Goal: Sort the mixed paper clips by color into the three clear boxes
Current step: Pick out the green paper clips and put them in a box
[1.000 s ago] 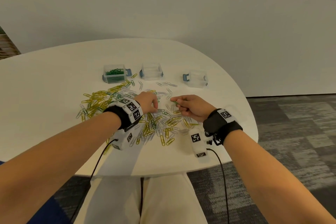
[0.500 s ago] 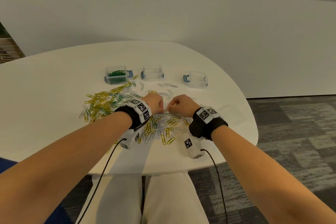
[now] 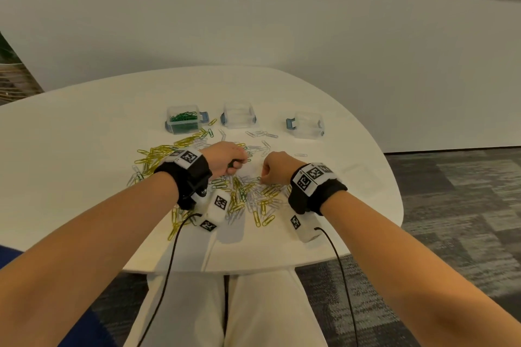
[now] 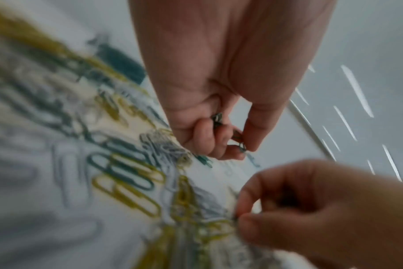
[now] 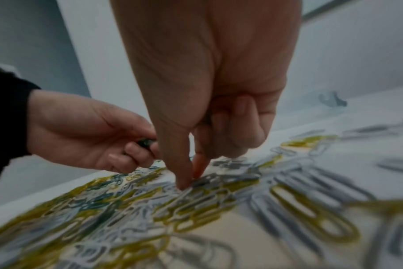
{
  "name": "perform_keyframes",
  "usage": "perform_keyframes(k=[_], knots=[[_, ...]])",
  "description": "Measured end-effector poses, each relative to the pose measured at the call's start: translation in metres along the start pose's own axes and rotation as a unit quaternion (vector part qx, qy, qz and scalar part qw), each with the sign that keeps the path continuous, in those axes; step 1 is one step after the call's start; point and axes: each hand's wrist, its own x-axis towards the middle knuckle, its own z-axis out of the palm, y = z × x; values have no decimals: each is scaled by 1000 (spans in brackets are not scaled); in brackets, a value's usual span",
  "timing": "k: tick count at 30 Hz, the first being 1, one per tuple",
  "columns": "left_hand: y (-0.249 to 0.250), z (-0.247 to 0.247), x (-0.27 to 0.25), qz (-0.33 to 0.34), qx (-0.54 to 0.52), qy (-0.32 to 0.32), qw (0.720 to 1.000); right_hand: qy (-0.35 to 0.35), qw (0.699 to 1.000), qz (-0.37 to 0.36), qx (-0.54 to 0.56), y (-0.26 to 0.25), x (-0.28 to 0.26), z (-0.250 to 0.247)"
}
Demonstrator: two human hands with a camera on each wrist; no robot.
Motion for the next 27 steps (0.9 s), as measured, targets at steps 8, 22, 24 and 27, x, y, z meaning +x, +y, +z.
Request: perform_keyframes(k=[8, 22, 24, 27], knots=[[-11, -19, -11, -126, -371, -8, 920, 1, 999, -28, 41, -2, 2, -26], [39, -70, 2, -58, -539, 89, 835, 163, 961, -108, 197, -44, 45, -78], [52, -90, 3, 14, -493, 166, 854, 120, 973, -76, 183, -36, 54, -69], [68, -111, 17, 111, -302, 263, 910, 57, 992, -60, 96, -31, 65, -52]])
